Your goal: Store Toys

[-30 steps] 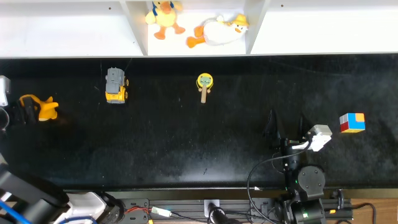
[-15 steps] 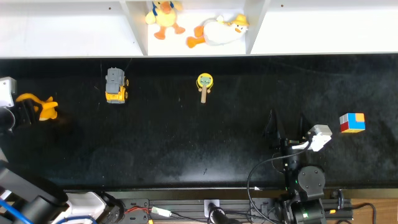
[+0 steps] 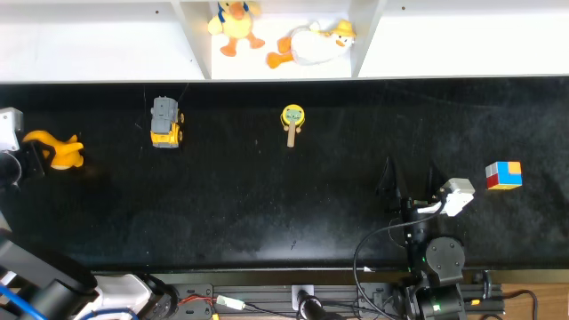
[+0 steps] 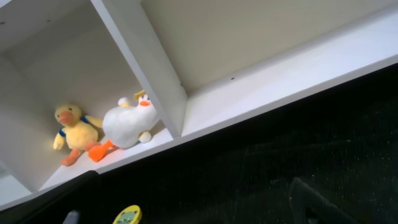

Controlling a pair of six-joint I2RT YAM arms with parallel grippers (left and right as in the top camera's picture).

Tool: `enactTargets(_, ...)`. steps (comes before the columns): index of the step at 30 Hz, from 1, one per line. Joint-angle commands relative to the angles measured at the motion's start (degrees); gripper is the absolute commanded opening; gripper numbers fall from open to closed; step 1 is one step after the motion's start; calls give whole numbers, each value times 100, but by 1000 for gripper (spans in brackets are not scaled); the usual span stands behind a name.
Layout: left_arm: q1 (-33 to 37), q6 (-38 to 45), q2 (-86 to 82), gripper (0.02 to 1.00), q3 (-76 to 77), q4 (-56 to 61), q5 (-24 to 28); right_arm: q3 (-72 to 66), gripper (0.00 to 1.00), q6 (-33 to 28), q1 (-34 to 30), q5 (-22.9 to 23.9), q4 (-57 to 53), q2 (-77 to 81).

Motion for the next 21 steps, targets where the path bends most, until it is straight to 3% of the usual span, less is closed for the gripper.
enactTargets(1, 24, -372, -293, 340, -15, 28, 201, -79, 996, 2, 52, 31, 26, -44)
enactTargets(7, -140, -525, -1161, 305, -11, 4, 199, -79, 993, 2, 52, 31, 24, -44)
enactTargets(13, -732, -632, -2146, 310, -7, -17, 170, -79, 998, 2, 52, 31, 24, -44)
enactTargets(21, -1432, -841, -2173, 308, -7, 363, 96, -79, 998, 2, 52, 31, 26, -44)
